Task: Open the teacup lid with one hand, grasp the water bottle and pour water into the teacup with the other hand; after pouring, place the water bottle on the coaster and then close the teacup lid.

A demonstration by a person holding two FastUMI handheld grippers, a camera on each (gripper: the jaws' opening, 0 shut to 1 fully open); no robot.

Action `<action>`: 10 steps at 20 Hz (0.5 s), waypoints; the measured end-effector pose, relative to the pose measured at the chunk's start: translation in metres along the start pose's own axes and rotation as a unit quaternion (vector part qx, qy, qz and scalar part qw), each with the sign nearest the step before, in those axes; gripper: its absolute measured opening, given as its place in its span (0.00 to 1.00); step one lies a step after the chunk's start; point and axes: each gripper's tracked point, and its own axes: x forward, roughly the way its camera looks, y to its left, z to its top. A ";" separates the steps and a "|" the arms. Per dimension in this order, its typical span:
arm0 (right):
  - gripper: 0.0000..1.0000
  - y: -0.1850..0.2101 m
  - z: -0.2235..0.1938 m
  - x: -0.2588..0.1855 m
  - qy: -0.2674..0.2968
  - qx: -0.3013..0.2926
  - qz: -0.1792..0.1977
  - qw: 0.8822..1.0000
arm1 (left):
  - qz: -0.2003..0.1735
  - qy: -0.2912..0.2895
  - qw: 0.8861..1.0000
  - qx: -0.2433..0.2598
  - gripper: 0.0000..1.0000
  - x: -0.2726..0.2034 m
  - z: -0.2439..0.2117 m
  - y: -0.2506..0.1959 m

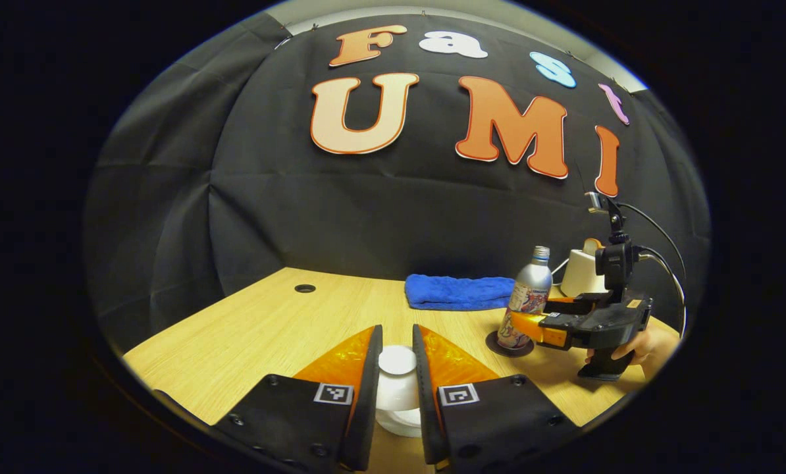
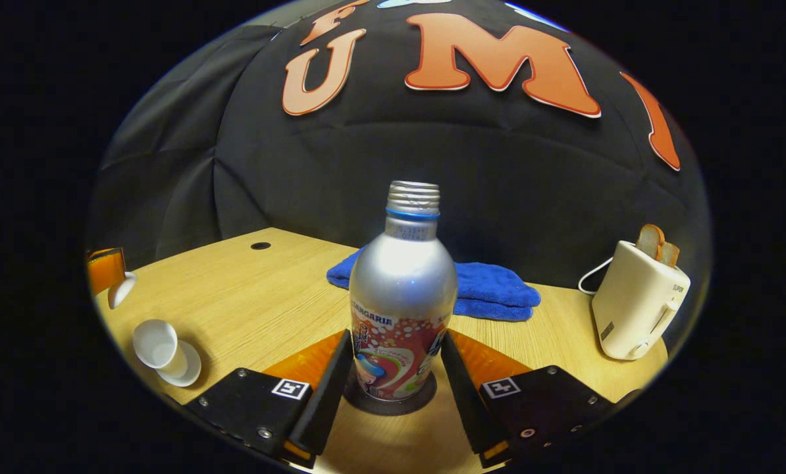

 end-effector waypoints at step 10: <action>0.98 -0.010 -0.001 -0.043 -0.014 0.013 -0.013 1.000 | -0.021 0.015 0.999 0.020 0.33 0.006 -0.027 -0.028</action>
